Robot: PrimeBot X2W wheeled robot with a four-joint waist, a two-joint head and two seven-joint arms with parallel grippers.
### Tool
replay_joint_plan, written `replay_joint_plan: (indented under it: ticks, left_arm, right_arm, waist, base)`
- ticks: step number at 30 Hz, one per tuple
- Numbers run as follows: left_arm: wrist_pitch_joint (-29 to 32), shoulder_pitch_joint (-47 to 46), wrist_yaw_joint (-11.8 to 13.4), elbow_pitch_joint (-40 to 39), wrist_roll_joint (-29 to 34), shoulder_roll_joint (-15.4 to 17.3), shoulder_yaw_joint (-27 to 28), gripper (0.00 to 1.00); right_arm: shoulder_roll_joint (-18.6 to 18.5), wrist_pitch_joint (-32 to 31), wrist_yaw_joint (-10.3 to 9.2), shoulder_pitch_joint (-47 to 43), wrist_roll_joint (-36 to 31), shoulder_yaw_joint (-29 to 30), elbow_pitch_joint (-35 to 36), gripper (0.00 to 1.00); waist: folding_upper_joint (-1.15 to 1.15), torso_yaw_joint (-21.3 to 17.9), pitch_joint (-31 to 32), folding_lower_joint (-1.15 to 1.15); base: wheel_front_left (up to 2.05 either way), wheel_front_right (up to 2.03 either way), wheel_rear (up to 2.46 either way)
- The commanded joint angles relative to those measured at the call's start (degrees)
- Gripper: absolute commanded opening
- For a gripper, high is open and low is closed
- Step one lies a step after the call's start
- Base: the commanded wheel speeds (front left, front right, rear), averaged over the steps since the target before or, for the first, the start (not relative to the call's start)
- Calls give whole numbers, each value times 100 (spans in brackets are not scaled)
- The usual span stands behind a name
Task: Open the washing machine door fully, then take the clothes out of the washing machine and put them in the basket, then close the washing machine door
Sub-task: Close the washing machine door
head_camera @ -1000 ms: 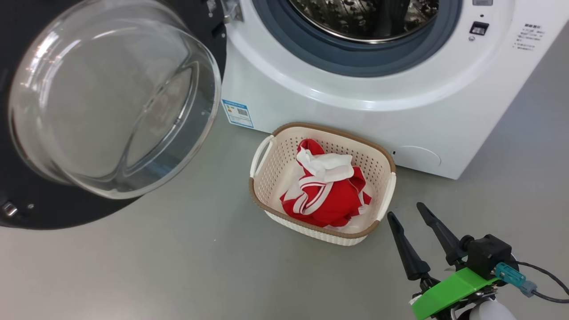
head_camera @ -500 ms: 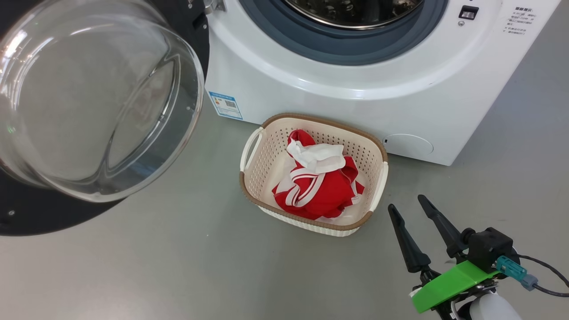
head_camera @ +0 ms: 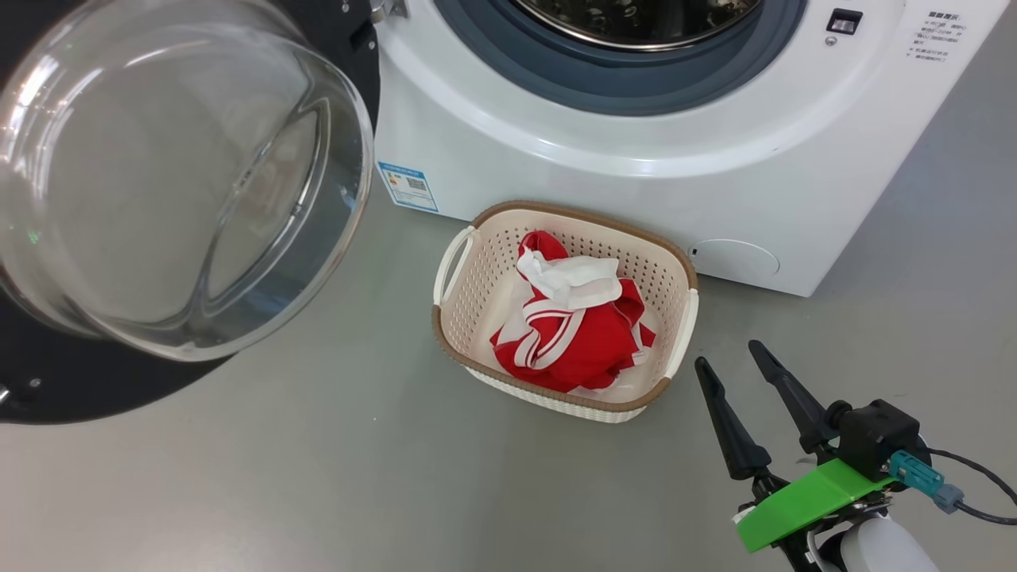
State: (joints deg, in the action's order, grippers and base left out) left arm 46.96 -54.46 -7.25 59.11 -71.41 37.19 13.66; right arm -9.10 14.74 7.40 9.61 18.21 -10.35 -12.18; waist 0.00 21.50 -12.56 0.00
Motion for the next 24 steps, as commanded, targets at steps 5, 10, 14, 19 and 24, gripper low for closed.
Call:
replay_joint_plan:
  ticks: [5,10,14,19,24]
  left_arm:
    - [513,319,-24,-619,-219,224,-53,0]
    - [978,614,-24,-1170,-442,191,-159,0]
    - [1263,893,-24,-1612,-622,230,-207,0]
    - [1645,1250,-24,-2233,-889,274,-281,0]
    - [1950,1634,-24,-2902,-1197,282,-317,0]
  right_arm:
    - [-4,26,9,79,-13,-106,124,100]
    - [-21,26,9,57,-8,-100,132,100]
    - [-30,26,9,33,3,-82,144,100]
    - [-36,26,9,-26,20,-73,155,100]
    - [-33,26,9,-83,34,-72,162,100]
  waist:
    - [0,28,42,0]
    - [0,23,110,0]
    - [0,13,169,0]
    - [0,-17,262,0]
    - [0,-50,333,0]
  base:
    - [0,0,0]
    - [0,0,0]
    - [0,0,0]
    - [0,0,0]
    - [0,0,0]
